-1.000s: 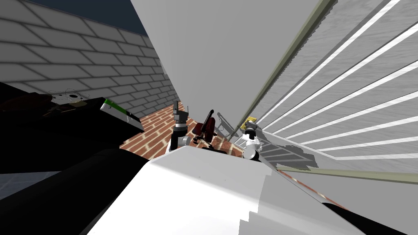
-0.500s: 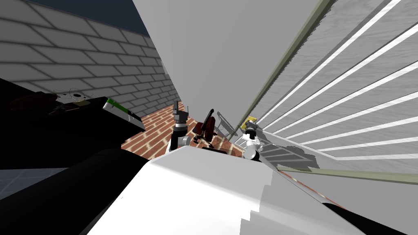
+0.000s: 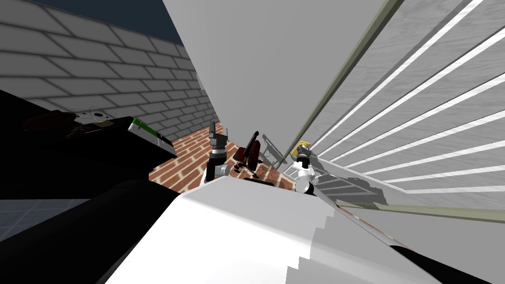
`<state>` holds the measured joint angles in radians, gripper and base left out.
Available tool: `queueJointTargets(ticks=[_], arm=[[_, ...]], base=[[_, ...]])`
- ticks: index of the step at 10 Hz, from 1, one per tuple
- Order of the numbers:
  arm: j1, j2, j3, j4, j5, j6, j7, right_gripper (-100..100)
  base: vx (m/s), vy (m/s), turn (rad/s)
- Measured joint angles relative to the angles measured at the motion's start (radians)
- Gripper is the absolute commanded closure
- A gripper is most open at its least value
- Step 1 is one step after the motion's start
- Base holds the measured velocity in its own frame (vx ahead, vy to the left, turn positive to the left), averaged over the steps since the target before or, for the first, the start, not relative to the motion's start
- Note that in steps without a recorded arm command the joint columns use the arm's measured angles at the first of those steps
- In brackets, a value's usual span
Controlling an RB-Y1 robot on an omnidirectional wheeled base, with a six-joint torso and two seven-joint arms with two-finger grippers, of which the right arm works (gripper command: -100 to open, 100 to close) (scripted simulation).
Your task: Pull the door open
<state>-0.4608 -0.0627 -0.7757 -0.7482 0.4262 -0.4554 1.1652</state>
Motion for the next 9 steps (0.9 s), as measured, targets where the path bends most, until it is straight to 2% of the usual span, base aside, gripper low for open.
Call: queueJointTargets(ticks=[5,6,9], arm=[[0.007,-0.014,0.039,0.004,-0.070,-0.004,-0.129,100],[0.013,-0.012,0.047,-0.008,-0.076,0.002,-0.150,100],[0.010,-0.026,0.067,0.007,-0.118,-0.005,-0.223,100]], base=[[-0.030,-0.006,0.023],[-0.019,-0.005,0.016],[-0.030,-0.010,0.025]])
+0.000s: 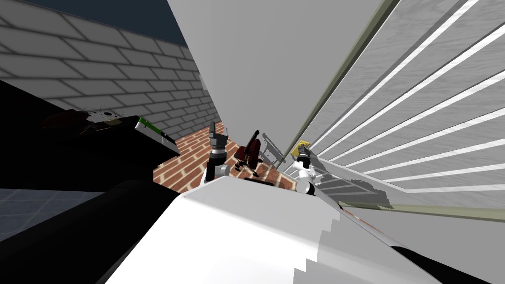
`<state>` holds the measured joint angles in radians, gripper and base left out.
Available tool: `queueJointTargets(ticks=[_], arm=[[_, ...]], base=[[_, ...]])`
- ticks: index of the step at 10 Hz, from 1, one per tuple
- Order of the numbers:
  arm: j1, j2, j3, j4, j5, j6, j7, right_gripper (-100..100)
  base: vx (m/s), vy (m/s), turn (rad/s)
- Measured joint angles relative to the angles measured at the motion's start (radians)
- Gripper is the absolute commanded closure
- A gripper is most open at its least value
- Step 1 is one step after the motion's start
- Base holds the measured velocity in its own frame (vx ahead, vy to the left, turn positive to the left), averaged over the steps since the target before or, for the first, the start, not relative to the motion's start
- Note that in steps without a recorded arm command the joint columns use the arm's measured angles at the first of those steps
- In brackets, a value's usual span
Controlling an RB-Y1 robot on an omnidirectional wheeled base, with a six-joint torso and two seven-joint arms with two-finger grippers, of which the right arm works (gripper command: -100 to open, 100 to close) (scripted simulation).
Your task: Pull the door open
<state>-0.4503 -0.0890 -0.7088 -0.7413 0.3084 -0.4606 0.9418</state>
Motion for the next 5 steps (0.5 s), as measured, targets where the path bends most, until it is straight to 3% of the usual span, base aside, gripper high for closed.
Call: queueJointTargets(ticks=[3,5], arm=[[-0.003,-0.011,0.016,0.016,-0.037,-0.009,-0.068,100],[0.005,-0.011,0.031,0.003,-0.055,-0.003,-0.112,100]], base=[[-0.027,-0.007,0.025],[-0.017,-0.005,0.004]])
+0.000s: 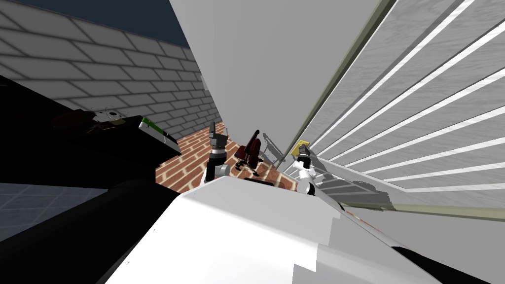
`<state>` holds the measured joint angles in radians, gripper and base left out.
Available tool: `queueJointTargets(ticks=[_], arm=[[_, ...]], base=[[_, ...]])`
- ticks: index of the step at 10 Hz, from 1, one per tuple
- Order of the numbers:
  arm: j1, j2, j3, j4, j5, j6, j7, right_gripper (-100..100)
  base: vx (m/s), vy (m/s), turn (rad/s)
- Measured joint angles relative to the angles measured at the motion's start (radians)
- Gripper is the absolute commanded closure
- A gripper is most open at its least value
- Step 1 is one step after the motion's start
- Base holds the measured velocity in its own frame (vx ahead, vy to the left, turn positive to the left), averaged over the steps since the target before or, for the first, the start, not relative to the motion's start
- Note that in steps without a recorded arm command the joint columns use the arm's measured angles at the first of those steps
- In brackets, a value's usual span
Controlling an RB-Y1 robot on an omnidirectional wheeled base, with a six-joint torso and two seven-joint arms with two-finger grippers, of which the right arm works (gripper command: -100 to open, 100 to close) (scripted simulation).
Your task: Pull the door open
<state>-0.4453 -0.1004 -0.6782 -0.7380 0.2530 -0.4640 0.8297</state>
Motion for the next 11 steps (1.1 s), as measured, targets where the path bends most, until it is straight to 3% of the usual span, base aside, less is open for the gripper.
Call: queueJointTargets(ticks=[6,11], arm=[[-0.002,-0.020,0.032,0.022,-0.064,-0.010,-0.131,100],[0.019,-0.022,0.070,-0.010,-0.122,0.006,-0.255,100]], base=[[-0.025,-0.007,0.025],[-0.025,-0.009,0.021]])
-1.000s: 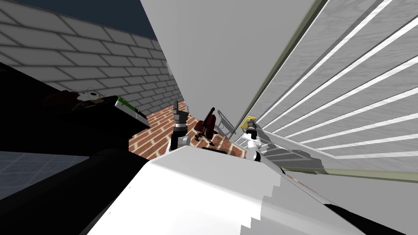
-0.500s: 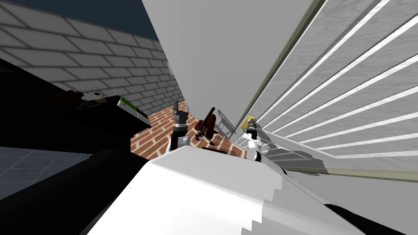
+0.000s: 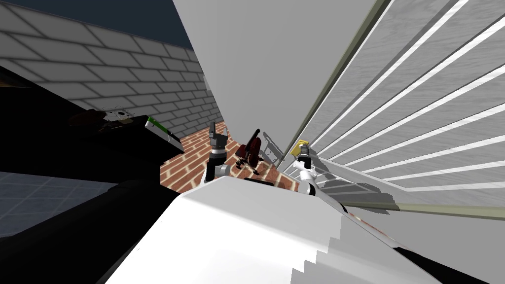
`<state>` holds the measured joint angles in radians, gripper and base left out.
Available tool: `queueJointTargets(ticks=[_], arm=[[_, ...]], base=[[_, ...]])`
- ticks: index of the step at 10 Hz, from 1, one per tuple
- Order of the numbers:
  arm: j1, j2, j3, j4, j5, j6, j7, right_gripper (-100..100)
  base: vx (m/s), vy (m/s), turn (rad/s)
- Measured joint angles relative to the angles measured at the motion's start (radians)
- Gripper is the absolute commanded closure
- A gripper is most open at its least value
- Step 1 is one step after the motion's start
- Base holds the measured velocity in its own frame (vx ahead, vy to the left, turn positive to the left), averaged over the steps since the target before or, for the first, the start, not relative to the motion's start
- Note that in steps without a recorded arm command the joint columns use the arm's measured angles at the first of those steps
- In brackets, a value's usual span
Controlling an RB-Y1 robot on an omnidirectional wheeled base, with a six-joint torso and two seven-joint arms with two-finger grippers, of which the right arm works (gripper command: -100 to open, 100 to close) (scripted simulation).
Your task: Pull the door open
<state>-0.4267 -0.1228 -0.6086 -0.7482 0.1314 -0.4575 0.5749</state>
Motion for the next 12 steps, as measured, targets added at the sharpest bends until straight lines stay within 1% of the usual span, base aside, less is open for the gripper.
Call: queueJointTargets(ticks=[1,2,3,4,5,6,7,9,10,11,12], arm=[[0.005,-0.002,0.008,-0.003,-0.013,0.000,-0.027,100],[-0.011,-0.016,0.008,0.037,-0.022,-0.015,-0.043,100],[-0.023,-0.027,0.012,0.067,-0.037,-0.031,-0.064,100],[-0.019,-0.022,0.014,0.056,-0.044,-0.030,-0.077,100],[-0.005,-0.015,0.021,0.026,-0.045,-0.015,-0.087,100],[-0.003,-0.018,0.028,0.022,-0.057,-0.008,-0.108,100],[0.008,-0.021,0.041,0.011,-0.074,-0.006,-0.140,100],[-0.012,-0.033,0.047,0.056,-0.099,-0.027,-0.185,100],[-0.002,-0.031,0.055,0.038,-0.106,-0.022,-0.205,100],[0.000,-0.034,0.063,0.042,-0.119,-0.023,-0.232,100],[-0.011,-0.043,0.069,0.069,-0.139,-0.034,-0.258,100]], base=[[-0.021,-0.004,0.008],[-0.027,0.000,0.015],[-0.023,-0.007,0.019],[-0.009,-0.006,0.005],[-0.018,-0.006,0.030],[-0.029,-0.010,0.030],[-0.027,-0.009,0.012],[-0.030,-0.005,0.013],[-0.021,-0.012,0.018],[-0.037,-0.012,0.036],[-0.030,-0.011,0.031]])
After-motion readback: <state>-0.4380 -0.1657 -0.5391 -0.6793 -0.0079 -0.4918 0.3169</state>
